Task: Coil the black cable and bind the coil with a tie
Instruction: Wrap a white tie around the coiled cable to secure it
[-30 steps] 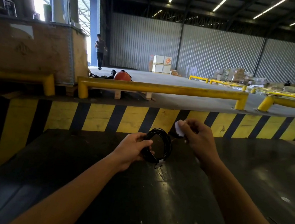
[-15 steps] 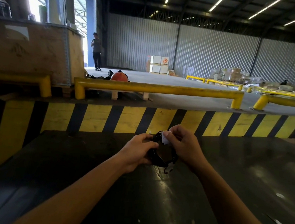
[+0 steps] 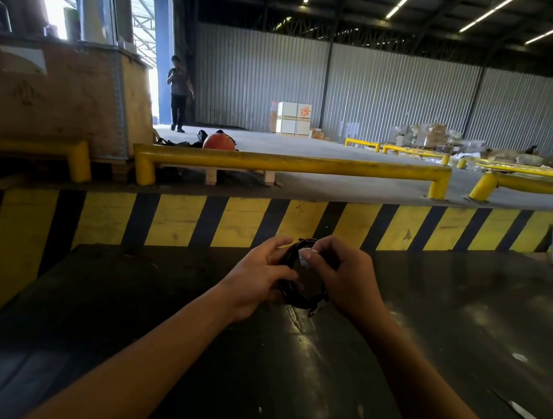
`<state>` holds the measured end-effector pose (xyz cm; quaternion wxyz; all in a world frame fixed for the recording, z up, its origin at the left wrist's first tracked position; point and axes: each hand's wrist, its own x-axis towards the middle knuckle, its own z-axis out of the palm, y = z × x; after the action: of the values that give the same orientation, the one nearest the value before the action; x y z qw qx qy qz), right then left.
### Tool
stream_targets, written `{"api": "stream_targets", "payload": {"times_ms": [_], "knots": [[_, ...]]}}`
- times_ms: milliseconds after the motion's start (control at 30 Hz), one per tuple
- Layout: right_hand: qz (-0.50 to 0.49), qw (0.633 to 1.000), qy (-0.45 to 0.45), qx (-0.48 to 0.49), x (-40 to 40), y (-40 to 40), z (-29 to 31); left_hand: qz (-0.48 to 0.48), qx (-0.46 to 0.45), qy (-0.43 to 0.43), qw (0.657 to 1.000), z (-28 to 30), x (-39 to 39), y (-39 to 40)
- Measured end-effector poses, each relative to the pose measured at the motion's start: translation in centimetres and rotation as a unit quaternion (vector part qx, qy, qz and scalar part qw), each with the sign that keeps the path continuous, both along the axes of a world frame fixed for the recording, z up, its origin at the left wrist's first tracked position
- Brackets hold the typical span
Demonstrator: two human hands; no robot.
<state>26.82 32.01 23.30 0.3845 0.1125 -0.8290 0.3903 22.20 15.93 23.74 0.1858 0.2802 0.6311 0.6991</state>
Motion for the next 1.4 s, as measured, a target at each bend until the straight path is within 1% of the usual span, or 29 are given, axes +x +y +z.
{"api": "stream_targets", "payload": {"times_ms": [100, 200, 333, 467, 600, 733, 900, 967, 1067, 1133, 1200, 1267, 1400], "knots": [[-0.018, 0.997, 0.027, 0.076, 0.3, 0.1, 0.4, -0.001, -0.010, 0.032, 0.999, 0.2, 0.1, 0.0], [-0.022, 0.994, 0.036, 0.100, 0.7, 0.3, 0.8, -0.001, -0.015, 0.069, 0.997, 0.6, 0.4, -0.2], [-0.013, 0.993, 0.036, 0.108, 1.6, 0.7, 1.5, 0.010, -0.036, 0.130, 0.991, 0.7, 0.8, -0.4], [-0.008, 0.993, 0.038, 0.107, 2.2, 1.0, 2.0, 0.018, -0.047, 0.158, 0.986, 0.8, 0.9, -0.5], [-0.012, 0.993, 0.061, 0.102, 2.4, 1.1, 2.2, 0.018, -0.065, 0.196, 0.978, 0.9, 0.9, -0.3], [-0.019, 0.992, 0.074, 0.100, 2.6, 1.0, 2.3, 0.013, -0.071, 0.212, 0.975, 1.1, 0.8, -0.3], [-0.048, 0.984, 0.130, 0.116, 2.9, 0.1, 1.9, 0.009, -0.071, 0.235, 0.969, 1.4, 0.7, -0.5], [-0.055, 0.983, 0.135, 0.115, 2.9, -0.2, 1.9, 0.003, -0.080, 0.247, 0.966, 1.5, 0.6, -0.8], [-0.066, 0.987, 0.119, 0.082, 2.7, -0.1, 2.3, -0.006, -0.102, 0.275, 0.956, 1.4, 0.6, -1.3], [-0.052, 0.996, 0.074, 0.024, 2.4, 0.2, 2.6, -0.015, -0.111, 0.284, 0.952, 1.0, 0.6, -1.5], [-0.009, 1.000, 0.007, -0.029, 2.1, 0.4, 2.3, -0.019, -0.113, 0.287, 0.951, 0.7, 0.6, -1.6], [0.029, 0.997, -0.034, -0.060, 1.8, 0.4, 1.8, -0.019, -0.111, 0.286, 0.951, 0.5, 0.6, -1.7], [0.096, 0.979, -0.111, -0.139, 1.3, 0.5, 1.3, -0.021, -0.117, 0.290, 0.950, 0.2, 0.2, -2.1]]}}
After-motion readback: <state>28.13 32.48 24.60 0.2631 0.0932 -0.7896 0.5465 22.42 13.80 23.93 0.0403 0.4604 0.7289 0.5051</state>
